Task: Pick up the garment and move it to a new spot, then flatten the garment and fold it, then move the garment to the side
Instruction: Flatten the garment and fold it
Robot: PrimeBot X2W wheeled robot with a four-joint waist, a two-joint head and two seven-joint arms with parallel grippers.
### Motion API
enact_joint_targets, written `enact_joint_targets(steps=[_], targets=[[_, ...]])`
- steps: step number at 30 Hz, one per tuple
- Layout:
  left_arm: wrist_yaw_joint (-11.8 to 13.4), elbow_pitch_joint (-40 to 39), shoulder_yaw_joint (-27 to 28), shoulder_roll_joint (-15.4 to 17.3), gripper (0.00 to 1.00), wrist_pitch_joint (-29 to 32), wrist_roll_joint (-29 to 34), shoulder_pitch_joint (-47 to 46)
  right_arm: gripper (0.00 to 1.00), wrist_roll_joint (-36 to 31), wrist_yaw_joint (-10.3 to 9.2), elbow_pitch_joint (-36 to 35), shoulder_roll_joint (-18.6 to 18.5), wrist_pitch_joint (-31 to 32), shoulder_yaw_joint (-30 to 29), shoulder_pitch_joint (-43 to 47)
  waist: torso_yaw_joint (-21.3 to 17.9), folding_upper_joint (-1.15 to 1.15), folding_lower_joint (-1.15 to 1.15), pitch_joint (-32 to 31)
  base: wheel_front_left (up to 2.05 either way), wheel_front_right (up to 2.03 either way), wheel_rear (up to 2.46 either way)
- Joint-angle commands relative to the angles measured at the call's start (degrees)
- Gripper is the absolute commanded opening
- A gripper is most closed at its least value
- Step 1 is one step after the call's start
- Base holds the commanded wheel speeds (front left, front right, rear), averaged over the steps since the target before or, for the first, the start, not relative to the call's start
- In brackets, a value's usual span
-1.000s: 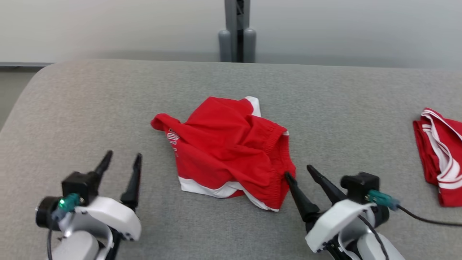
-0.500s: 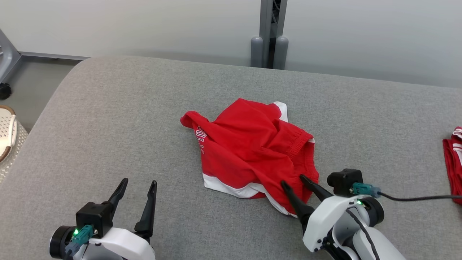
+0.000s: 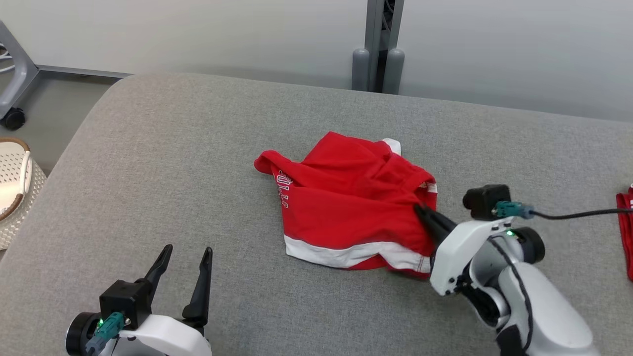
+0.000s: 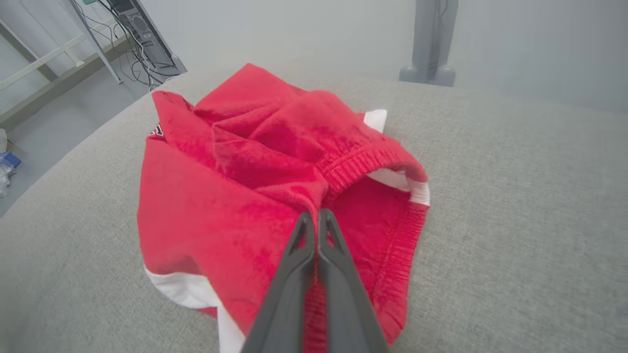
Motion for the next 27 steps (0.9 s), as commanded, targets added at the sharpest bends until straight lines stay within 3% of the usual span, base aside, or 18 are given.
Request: enact_joint_targets(steps=[1,9,15,27], targets=[[0.2,0.0,0.2,0.1,1.00,-0.4,-0.2,0.4,0.00,0.7,-0.02,-0.2,-1.3,0.6,-0.6,-1.0,-0.1,0.00,0.00,0.0,0.00,0.00,0.00],[-0.7,0.3,-0.7,-1.0,1.00,-0.9,0.3,-0.8,0.00,3.6,-0.02,0.5,-7.6,5.9,-4.9,-5.5,-0.2,0.00,0.00,0.9,0.00,0.00,0.00],[-2.0,1.0,-2.3,-2.1,1.00,-0.9,1.0,-2.2,0.00,5.1,-0.01,4.8,-9.9,8.5,-7.8,-7.6,-0.1,0.00,0.00,1.8,0.00,0.00,0.00],[-4.2,3.4,-4.7,-4.1,1.00,-0.7,2.1,-5.5,0.00,-1.3,-0.02,18.8,-12.1,2.9,-12.4,-14.3,0.0,0.00,0.00,3.5,0.00,0.00,0.00]])
